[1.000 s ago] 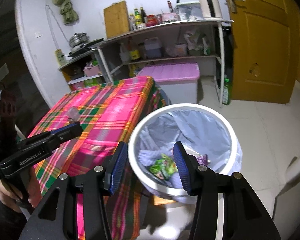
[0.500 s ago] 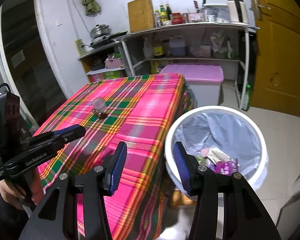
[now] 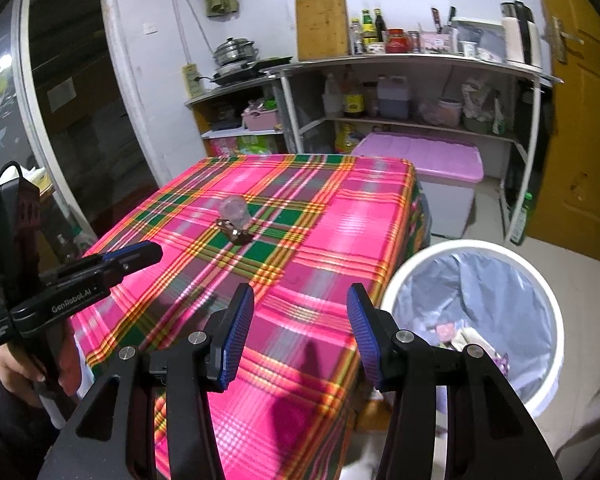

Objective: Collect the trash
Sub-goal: 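Grasp the brown wrapper with the right tool while the left tool reaches the clear cup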

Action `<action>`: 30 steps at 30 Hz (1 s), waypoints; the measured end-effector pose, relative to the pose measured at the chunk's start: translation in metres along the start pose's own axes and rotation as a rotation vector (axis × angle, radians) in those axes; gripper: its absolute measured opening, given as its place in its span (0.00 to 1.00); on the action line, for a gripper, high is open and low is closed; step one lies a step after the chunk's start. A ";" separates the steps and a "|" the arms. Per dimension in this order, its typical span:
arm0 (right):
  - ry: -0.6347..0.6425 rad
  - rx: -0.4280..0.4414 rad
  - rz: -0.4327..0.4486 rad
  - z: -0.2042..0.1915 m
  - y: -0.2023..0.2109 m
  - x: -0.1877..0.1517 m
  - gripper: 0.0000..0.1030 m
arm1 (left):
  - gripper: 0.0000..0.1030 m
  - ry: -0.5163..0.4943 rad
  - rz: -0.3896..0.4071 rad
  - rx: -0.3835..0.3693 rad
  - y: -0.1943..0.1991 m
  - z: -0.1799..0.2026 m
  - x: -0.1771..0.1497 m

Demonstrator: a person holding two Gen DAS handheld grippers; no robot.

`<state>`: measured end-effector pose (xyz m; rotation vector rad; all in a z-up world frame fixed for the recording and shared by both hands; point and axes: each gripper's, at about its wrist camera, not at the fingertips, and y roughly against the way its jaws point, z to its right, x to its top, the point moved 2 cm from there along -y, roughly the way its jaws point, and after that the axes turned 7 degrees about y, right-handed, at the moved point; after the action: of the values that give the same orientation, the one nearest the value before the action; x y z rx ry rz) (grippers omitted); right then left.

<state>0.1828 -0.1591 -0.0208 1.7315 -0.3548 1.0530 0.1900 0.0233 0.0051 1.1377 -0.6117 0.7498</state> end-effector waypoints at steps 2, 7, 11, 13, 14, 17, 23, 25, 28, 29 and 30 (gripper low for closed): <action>0.012 0.011 -0.003 -0.004 -0.006 0.003 0.48 | 0.17 0.004 0.004 0.011 0.000 -0.006 0.003; 0.041 0.039 -0.016 -0.012 -0.023 0.011 0.48 | 0.17 0.019 0.004 0.033 -0.002 -0.020 0.008; 0.067 0.057 -0.034 -0.020 -0.040 0.017 0.48 | 0.25 0.029 -0.002 0.039 -0.006 -0.028 0.010; 0.076 0.064 -0.041 -0.022 -0.046 0.020 0.48 | 0.28 0.032 -0.005 0.041 -0.010 -0.032 0.012; 0.082 0.069 -0.044 -0.024 -0.051 0.021 0.48 | 0.28 0.032 -0.005 0.041 -0.011 -0.033 0.012; 0.096 0.084 -0.056 -0.029 -0.064 0.027 0.48 | 0.28 0.031 -0.008 0.048 -0.016 -0.039 0.017; 0.131 0.103 -0.085 -0.038 -0.091 0.035 0.48 | 0.28 0.050 0.000 0.052 -0.019 -0.052 0.022; 0.149 0.112 -0.097 -0.041 -0.103 0.038 0.48 | 0.28 0.055 -0.001 0.058 -0.020 -0.058 0.023; 0.172 0.117 -0.115 -0.045 -0.118 0.043 0.48 | 0.28 0.064 -0.001 0.064 -0.020 -0.066 0.024; 0.180 0.117 -0.120 -0.047 -0.122 0.045 0.48 | 0.28 0.066 0.000 0.066 -0.020 -0.068 0.025; 0.190 0.118 -0.129 -0.048 -0.128 0.046 0.48 | 0.29 0.070 0.002 0.067 -0.020 -0.071 0.025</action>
<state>0.2714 -0.0521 -0.0591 1.7164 -0.0612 1.1516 0.2252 0.0917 -0.0091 1.1674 -0.5319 0.8136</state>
